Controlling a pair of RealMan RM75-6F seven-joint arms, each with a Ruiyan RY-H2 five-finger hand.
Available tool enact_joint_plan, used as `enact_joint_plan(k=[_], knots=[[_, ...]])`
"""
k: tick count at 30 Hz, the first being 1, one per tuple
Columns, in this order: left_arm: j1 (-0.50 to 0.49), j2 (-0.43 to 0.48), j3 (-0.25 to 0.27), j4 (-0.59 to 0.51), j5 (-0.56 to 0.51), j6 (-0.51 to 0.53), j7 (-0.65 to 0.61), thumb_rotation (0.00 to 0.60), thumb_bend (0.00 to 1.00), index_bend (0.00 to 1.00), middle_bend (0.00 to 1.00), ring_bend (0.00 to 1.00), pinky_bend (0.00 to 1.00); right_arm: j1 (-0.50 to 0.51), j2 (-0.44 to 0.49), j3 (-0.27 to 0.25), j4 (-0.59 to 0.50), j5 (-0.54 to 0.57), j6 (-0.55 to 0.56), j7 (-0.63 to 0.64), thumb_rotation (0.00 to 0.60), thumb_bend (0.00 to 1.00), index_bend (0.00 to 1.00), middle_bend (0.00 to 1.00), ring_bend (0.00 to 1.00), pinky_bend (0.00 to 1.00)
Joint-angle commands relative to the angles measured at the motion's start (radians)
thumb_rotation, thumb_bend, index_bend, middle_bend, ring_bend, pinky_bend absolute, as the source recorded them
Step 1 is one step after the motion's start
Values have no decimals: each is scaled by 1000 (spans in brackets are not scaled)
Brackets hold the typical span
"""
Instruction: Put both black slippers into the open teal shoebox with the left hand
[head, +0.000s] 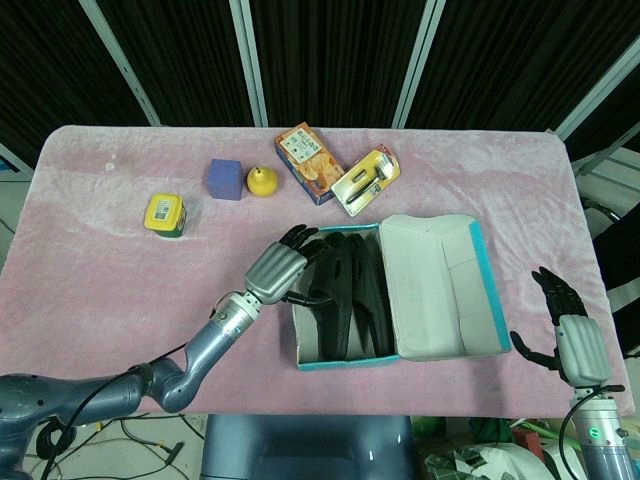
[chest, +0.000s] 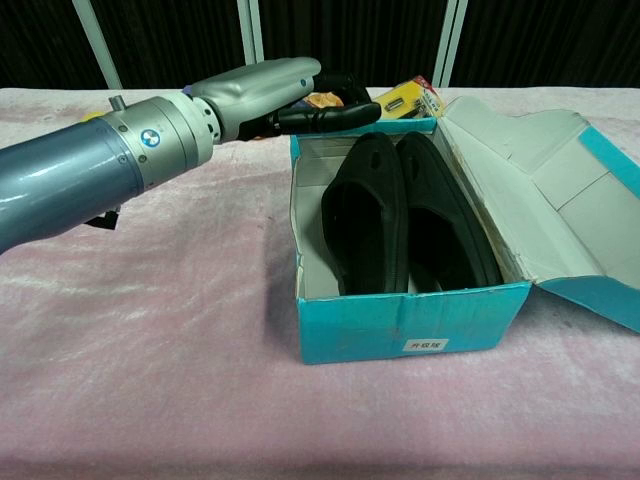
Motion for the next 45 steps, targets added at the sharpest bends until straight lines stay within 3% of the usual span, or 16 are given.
enact_joint_plan(k=[1, 10, 16, 24, 28, 36, 41, 45], knots=[[-2, -5, 7, -1, 5, -3, 18, 0, 0, 218, 225, 62, 80, 0, 0, 0, -1, -1, 1, 0, 600, 225, 0, 24, 0, 91], [-21, -39, 15, 14, -33, -51, 88, 0, 0, 214, 231, 62, 79, -8, 1, -2, 1, 2, 9, 6, 600, 225, 0, 24, 0, 91], [-32, -60, 15, 28, -80, -84, 144, 0, 0, 209, 299, 77, 79, -9, -1, -3, 5, 1, 10, 11, 600, 225, 0, 24, 0, 91], [-22, -45, 2, -11, -114, -73, 173, 0, 0, 212, 278, 78, 80, -9, -3, -3, 9, 1, 9, 15, 600, 225, 0, 24, 0, 91], [3, -40, -16, -46, -35, 16, 77, 0, 0, 213, 244, 78, 83, -7, -2, -2, 7, -2, 9, 12, 600, 225, 0, 24, 0, 91], [92, 19, -4, -118, 119, 231, -51, 0, 0, 246, 244, 90, 84, -5, 4, 0, 10, -1, 6, 12, 600, 225, 0, 24, 0, 91], [205, 125, 18, -238, 87, 350, 67, 10, 0, 263, 222, 103, 81, -8, 12, 0, 28, 7, 4, 9, 600, 227, 0, 24, 0, 90], [310, 253, 50, -398, 8, 428, 230, 123, 0, 256, 203, 102, 79, -9, 25, 3, 44, 20, -1, -16, 600, 230, 0, 13, 0, 86]])
